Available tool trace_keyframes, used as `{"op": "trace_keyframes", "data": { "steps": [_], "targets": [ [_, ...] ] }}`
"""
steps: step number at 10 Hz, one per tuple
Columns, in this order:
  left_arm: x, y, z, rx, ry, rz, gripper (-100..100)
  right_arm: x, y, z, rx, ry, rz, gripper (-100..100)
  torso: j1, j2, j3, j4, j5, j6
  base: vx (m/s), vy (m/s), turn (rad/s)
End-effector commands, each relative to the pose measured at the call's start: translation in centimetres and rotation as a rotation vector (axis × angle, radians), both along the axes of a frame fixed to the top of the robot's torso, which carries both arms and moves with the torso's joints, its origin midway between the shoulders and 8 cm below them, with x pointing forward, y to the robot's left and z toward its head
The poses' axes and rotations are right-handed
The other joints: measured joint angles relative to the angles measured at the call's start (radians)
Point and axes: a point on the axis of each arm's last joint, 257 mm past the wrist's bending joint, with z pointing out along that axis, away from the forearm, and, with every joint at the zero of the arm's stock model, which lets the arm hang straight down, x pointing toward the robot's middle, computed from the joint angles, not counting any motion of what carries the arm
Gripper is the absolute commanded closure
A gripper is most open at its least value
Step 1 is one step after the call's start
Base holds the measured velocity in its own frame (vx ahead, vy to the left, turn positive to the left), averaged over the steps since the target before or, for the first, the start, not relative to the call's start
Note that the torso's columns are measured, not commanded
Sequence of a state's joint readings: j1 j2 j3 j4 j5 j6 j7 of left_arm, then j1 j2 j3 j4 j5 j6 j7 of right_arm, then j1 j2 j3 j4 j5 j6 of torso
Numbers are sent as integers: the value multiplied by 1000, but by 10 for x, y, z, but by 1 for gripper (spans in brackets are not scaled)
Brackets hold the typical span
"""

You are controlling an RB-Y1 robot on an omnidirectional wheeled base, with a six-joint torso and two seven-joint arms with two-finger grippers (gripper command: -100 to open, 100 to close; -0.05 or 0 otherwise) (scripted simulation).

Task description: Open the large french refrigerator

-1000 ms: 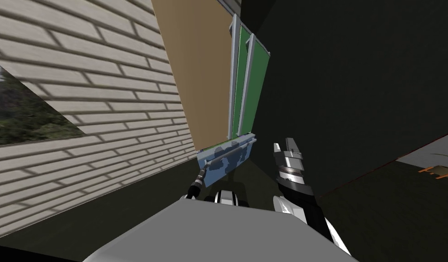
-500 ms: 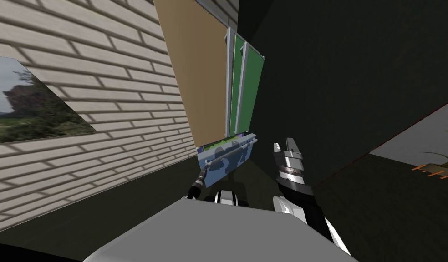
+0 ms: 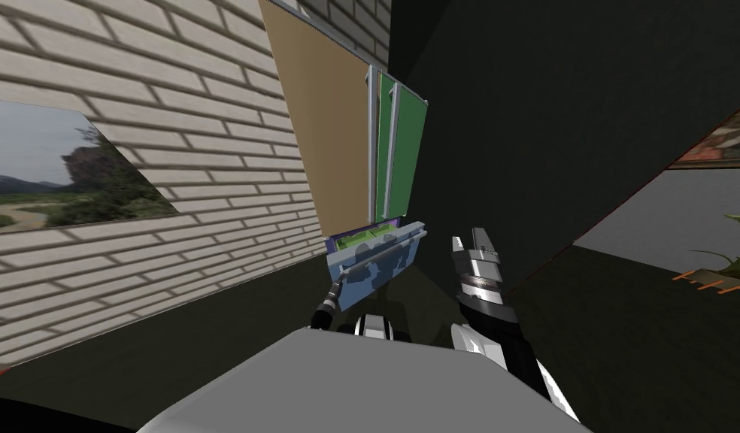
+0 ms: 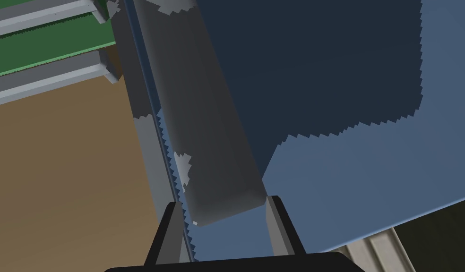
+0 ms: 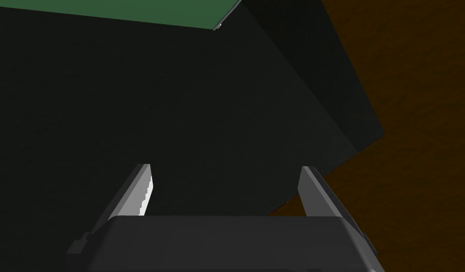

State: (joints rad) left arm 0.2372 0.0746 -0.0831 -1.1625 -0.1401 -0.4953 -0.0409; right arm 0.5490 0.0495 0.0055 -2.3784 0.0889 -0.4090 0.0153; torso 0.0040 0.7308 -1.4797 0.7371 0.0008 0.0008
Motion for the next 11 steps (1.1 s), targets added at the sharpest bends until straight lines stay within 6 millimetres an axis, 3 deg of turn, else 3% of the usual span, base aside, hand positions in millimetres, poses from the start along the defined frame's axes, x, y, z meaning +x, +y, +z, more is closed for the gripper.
{"op": "trace_keyframes", "data": {
  "steps": [1,2,11],
  "targets": [
    [-4,-4,-1,0,2,-5,100,0,0,0,0,0,0,0,-1,3,1,-1,1,0,-137,-89,19],
    [9,-3,14,1,-10,-4,-100,0,0,0,0,0,0,0,-3,6,3,-1,1,-1,-97,-47,-5],
    [43,0,59,3,-7,4,-100,0,0,0,0,0,0,0,-6,8,4,2,-1,1,-37,6,-7]
  ]
}}
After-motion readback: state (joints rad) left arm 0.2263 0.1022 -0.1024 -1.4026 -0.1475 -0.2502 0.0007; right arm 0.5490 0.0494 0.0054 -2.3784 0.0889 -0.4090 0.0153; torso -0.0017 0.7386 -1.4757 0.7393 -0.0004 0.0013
